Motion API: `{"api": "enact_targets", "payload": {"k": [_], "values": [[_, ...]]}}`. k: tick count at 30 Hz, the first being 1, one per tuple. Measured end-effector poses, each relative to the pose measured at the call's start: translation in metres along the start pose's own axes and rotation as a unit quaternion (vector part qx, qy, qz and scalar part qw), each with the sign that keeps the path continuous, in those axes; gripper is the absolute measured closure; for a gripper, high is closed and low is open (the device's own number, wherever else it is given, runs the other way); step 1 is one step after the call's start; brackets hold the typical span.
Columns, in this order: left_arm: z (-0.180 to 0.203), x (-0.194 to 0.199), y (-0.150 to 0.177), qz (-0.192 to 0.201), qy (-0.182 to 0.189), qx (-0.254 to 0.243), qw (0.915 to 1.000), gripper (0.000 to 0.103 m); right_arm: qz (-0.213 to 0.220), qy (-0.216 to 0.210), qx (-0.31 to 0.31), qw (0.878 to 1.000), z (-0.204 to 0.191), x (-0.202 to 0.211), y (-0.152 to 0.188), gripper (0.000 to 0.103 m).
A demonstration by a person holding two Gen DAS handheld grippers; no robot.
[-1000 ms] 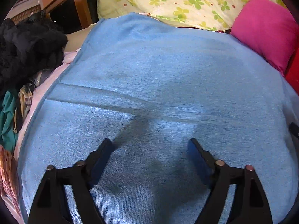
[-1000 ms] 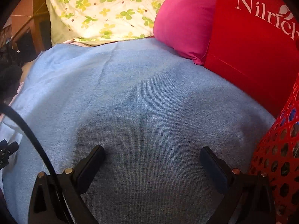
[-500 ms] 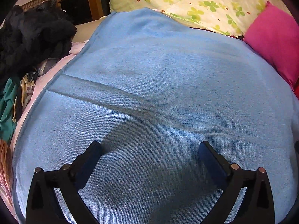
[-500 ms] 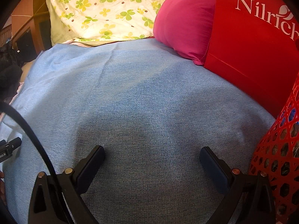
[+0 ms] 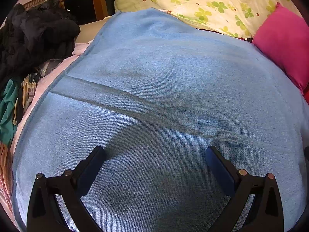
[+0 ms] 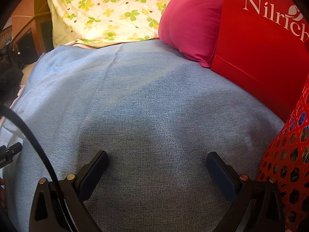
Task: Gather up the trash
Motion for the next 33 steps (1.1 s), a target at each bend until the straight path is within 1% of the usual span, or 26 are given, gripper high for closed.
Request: {"api": "enact_targets", "payload": {"k": [15, 33], "values": [[0.0013, -0.002, -0.0011, 0.002, -0.008, -0.003, 1.0, 0.0, 0.0, 0.0, 0.0, 1.0, 0.0002, -0.0002, -0.0002, 0.0], [-0.0002, -0.003, -0.0003, 0.007, -0.001, 0.002, 1.0, 0.0, 0.0, 0.0, 0.0, 1.0, -0.0003, 0.0, -0.0003, 0.0]]}}
Point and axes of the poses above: each gripper's, at about its wrist camera, not at the fingertips, and x roughly against the way its jaws point, z to its right, y to its underside, the point moved 3 cm from there along -x, roughly the way its jaws point, and after that the axes turned 10 degrees about -x, right-handed, at the moved point
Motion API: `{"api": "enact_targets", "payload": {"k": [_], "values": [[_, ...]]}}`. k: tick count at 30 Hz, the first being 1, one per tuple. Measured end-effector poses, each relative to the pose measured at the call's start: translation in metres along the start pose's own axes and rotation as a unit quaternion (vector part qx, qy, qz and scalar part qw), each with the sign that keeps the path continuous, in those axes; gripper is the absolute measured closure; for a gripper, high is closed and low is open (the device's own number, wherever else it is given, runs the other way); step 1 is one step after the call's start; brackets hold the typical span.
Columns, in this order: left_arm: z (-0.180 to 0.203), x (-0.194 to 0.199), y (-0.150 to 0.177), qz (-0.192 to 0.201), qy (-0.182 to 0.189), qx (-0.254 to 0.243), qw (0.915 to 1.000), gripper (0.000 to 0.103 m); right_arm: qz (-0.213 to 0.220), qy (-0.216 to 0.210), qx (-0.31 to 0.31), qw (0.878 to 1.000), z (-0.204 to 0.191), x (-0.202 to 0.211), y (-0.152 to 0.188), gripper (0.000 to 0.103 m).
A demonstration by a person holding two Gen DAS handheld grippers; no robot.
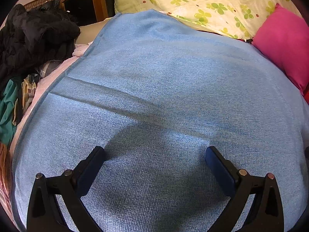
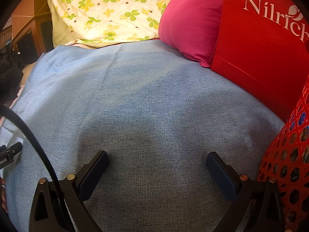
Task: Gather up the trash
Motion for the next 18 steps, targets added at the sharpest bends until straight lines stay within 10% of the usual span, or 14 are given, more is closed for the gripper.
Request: {"api": "enact_targets", "payload": {"k": [18], "values": [[-0.0025, 0.0013, 0.0027, 0.015, 0.016, 0.001, 0.9998, 0.0, 0.0, 0.0, 0.0, 1.0, 0.0004, -0.0002, 0.0, 0.0]]}}
Point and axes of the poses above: each gripper's, at about its wrist camera, not at the fingertips, and x roughly against the way its jaws point, z to its right, y to its underside, the point moved 3 cm from there along -x, roughly the way its jaws point, and after that the axes turned 10 degrees about -x, right-handed, at the moved point
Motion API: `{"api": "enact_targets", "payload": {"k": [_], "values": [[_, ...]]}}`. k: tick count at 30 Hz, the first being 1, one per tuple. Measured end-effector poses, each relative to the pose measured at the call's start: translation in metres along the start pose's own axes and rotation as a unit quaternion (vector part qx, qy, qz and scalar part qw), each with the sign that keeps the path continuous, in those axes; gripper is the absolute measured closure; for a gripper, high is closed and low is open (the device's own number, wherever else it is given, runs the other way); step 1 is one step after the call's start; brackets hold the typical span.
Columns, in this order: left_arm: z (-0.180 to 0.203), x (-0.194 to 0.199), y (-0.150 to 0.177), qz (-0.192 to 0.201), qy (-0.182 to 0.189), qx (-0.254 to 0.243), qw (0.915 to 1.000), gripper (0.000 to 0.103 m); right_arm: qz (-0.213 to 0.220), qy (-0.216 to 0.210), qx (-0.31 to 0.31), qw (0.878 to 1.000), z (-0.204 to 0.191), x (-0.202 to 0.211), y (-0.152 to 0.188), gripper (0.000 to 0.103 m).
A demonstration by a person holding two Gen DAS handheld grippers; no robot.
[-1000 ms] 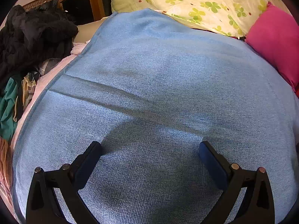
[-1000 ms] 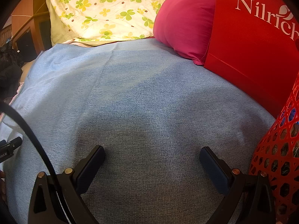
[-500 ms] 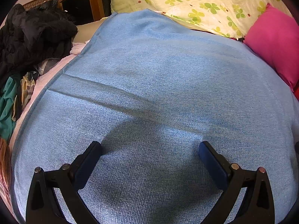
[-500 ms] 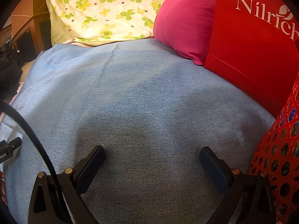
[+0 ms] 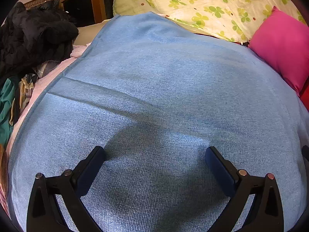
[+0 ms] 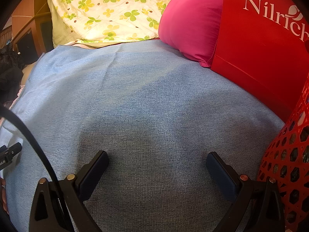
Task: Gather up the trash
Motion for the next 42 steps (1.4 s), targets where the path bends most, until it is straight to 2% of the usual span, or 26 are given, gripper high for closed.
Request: {"api": "enact_targets", "payload": {"k": [21, 42], "values": [[-0.0073, 0.0052, 0.004, 0.024, 0.038, 0.014, 0.9989, 0.0, 0.0, 0.0, 0.0, 1.0, -0.0003, 0.0005, 0.0004, 0.0], [-0.0043, 0.0022, 0.0046, 0.014, 0.024, -0.002, 0.9996, 0.0, 0.0, 0.0, 0.0, 1.0, -0.0001, 0.0002, 0.0, 0.0]]}}
Point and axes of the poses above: each gripper's, at about its wrist camera, not at the fingertips, and x roughly against the way its jaws point, z to its right, y to its underside, the point moved 3 cm from there along -x, roughly the way its jaws point, and after that the axes turned 10 degrees about -x, right-handed, at the moved point
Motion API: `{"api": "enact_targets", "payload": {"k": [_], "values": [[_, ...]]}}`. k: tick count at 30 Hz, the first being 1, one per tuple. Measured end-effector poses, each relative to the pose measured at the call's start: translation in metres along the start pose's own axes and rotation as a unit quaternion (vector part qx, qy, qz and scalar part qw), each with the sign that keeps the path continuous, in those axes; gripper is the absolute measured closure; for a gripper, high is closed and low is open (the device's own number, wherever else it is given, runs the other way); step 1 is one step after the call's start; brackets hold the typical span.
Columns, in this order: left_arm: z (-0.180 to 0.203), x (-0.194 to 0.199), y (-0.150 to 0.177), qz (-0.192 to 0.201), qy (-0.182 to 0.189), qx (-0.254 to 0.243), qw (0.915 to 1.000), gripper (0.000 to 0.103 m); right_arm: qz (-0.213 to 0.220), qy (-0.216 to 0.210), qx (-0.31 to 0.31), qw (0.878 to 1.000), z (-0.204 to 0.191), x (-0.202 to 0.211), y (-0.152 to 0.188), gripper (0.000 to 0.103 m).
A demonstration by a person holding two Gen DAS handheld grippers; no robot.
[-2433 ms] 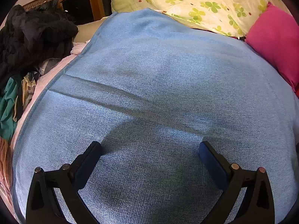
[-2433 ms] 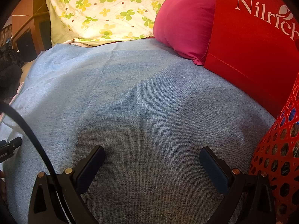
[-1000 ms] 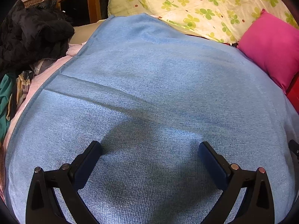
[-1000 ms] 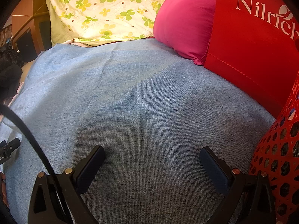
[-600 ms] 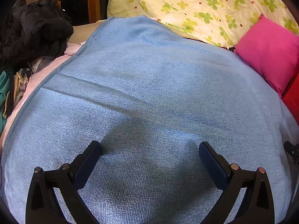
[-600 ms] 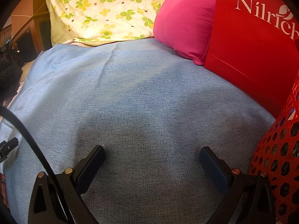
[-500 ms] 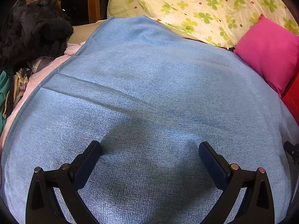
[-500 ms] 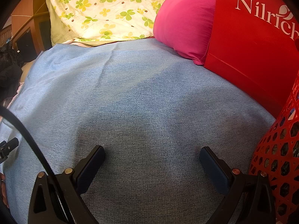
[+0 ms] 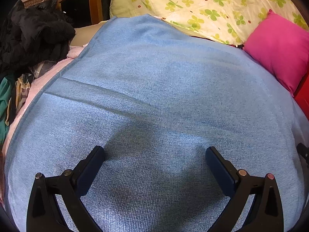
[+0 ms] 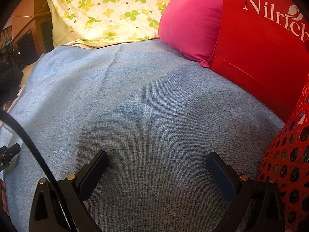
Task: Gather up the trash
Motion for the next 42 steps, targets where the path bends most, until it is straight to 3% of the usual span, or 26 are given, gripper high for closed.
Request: {"api": "enact_targets", "payload": {"k": [42], "values": [[0.0033, -0.0018, 0.0006, -0.004, -0.007, -0.004, 1.0, 0.0, 0.0, -0.001, -0.001, 1.0, -0.0008, 0.0023, 0.0012, 0.0]]}}
Point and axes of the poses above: each gripper's, at about its wrist camera, not at the fingertips, and x roughly against the way its jaws point, z to its right, y to its underside, the point moved 3 cm from there along -x, roughly the way its jaws point, and after that the axes turned 10 degrees about -x, right-handed, at the moved point
